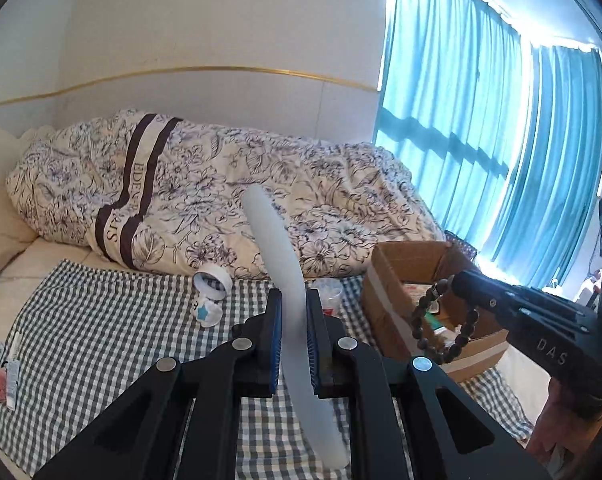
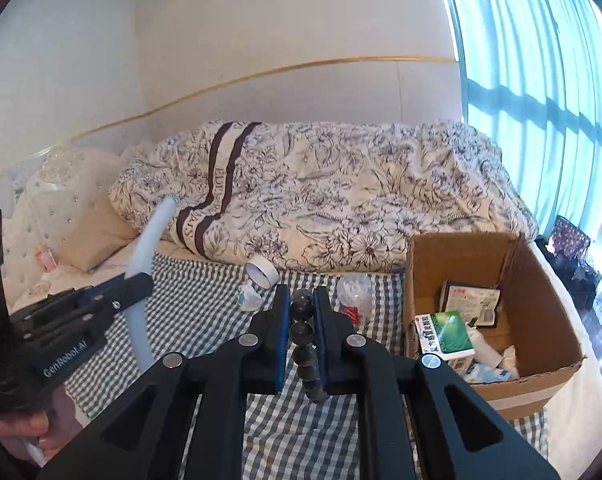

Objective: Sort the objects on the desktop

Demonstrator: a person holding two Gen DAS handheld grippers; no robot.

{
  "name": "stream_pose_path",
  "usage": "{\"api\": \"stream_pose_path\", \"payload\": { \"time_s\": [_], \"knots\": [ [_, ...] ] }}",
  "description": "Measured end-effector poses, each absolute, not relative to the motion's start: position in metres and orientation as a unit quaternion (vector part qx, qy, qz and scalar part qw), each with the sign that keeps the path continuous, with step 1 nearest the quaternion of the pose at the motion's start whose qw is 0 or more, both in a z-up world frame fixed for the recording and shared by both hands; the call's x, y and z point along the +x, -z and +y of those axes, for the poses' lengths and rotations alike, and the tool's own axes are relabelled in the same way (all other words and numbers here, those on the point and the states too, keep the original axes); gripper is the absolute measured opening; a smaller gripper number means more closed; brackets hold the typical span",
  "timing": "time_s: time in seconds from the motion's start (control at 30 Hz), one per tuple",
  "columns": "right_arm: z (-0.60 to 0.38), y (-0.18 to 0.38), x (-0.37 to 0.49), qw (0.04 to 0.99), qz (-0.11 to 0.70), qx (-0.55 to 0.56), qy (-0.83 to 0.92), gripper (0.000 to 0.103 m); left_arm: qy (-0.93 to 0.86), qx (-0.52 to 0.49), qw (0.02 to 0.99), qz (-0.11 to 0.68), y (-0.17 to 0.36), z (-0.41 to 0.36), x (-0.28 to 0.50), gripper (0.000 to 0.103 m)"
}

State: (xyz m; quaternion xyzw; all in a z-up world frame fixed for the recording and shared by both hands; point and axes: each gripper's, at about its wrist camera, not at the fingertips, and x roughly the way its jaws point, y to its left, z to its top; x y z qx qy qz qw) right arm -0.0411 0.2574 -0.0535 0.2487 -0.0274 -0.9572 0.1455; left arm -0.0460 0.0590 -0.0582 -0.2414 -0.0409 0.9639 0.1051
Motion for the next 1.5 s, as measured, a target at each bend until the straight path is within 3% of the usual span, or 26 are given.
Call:
{"api": "stream_pose_path", "payload": {
  "time_s": [0.7, 1.5],
  "knots": [
    [0.318, -0.001, 0.005, 0.102, -0.021, 0.194, 0.975, 0.011, -0.968, -0.202, 0.151, -0.016, 0.015, 0.129, -0.019, 0.011],
    [0.405, -0.01, -0.029, 0.046, -0.011, 0.202, 0.978, 0.011, -0.956, -0.207, 0.207, 0.02, 0.008, 0.223, -0.068, 0.011]
  ]
}}
